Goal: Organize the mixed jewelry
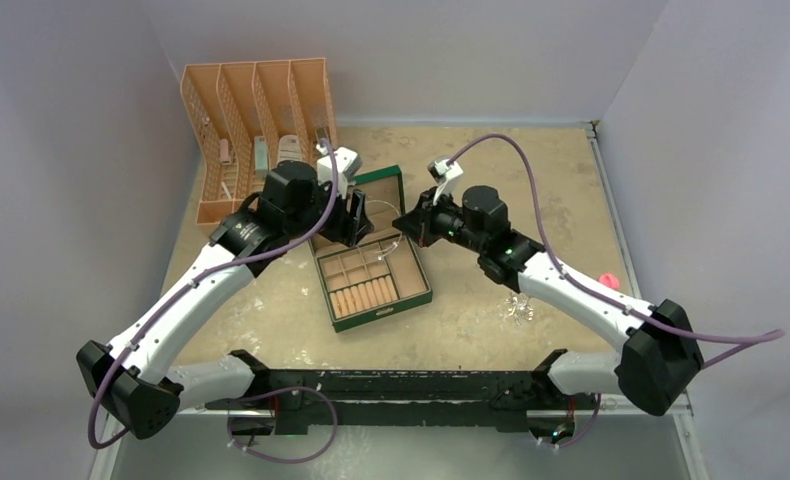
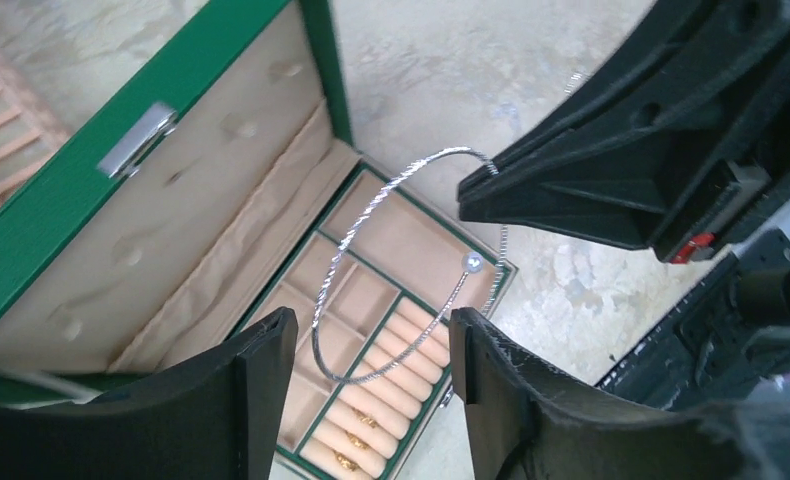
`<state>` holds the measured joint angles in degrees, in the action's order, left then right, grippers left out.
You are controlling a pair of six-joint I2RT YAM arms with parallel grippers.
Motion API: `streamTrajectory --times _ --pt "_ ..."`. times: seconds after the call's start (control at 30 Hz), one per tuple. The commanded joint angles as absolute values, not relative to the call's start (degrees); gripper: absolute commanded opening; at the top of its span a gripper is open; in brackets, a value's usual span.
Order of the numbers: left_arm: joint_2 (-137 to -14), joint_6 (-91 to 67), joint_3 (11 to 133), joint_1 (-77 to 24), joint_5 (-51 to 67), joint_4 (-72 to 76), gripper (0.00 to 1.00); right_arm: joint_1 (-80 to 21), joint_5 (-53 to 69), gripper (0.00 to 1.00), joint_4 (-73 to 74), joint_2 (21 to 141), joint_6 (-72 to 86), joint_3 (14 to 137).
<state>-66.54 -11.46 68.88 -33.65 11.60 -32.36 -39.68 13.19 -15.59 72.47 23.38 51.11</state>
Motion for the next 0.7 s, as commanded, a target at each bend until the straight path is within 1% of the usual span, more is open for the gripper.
streamTrajectory --times 0.0,0.13,0.37,0.5,0.67 --pt "-62.7 -16.4 68.0 -33.4 -1.2 -33.2 0.59 -40.1 13.9 0.00 -20.5 74.5 23.8 51.9" --pt "-58.0 -19.0 66.5 -33.4 -8.7 -33.9 0.62 -41.1 13.0 0.00 -22.7 78.2 24.5 53.0" --pt "-51.2 -25.0 65.3 -33.4 -20.1 -36.5 0.63 -46.1 7.9 0.00 -25.5 87.3 24.9 59.0" --pt "-49.7 -25.6 64.4 -33.5 -22.0 -36.3 0.63 -47.5 5.7 0.00 -27.0 92.4 26.6 63.5" --pt "-49.9 -25.7 64.0 -33.4 -21.9 -36.8 0.63 -48.0 1.8 0.00 -29.2 95.9 29.3 66.6"
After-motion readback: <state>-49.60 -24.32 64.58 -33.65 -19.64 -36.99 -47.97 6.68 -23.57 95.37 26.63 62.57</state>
